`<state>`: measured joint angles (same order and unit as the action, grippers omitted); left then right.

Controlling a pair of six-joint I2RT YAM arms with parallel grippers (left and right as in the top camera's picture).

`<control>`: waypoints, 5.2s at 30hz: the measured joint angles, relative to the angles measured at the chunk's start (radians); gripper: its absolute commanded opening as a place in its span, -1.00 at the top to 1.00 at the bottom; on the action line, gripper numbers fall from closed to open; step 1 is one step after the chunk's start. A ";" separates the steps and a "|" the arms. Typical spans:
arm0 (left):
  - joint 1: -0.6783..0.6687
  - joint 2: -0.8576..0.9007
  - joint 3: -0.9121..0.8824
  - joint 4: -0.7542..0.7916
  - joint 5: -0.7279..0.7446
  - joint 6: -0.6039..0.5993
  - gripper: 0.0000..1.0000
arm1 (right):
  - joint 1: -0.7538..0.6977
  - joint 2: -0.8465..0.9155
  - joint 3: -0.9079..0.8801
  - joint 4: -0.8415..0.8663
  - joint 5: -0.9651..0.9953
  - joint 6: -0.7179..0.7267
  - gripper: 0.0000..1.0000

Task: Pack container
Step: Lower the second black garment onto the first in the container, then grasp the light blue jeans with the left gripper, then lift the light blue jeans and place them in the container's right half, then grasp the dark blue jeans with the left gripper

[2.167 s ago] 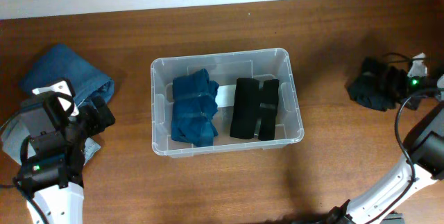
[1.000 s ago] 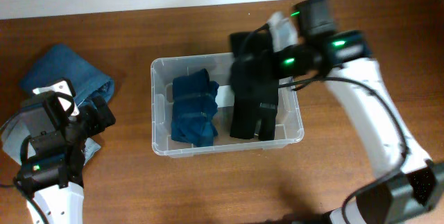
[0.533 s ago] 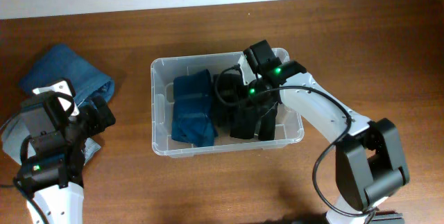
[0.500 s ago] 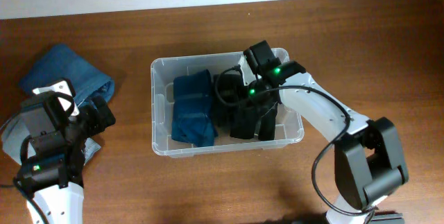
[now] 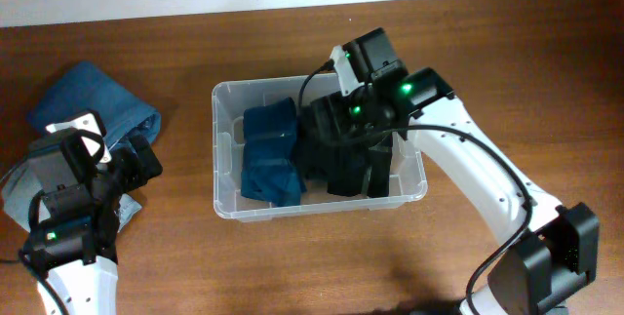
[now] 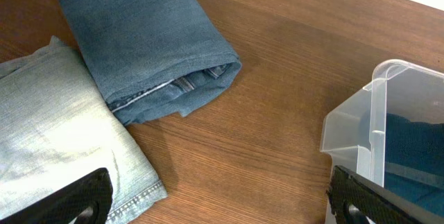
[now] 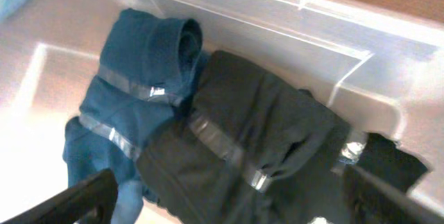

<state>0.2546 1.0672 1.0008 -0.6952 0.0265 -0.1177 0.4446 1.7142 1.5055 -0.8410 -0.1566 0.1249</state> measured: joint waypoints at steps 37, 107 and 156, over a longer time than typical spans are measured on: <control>0.713 0.599 0.011 0.068 0.143 -0.063 -0.99 | -0.236 -0.151 0.119 -0.311 0.092 -0.095 -0.97; -0.847 0.638 0.249 0.255 0.169 -0.523 -0.99 | -0.566 -0.307 0.173 -0.446 0.196 -0.019 -0.97; 0.294 1.001 0.278 0.558 0.627 -0.520 0.99 | -0.566 -0.251 0.173 -0.480 0.193 -0.023 -0.97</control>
<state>0.5484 2.0686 1.2785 -0.1368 0.6533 -0.6373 -0.1211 1.4635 1.6783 -1.3212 0.0360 0.1017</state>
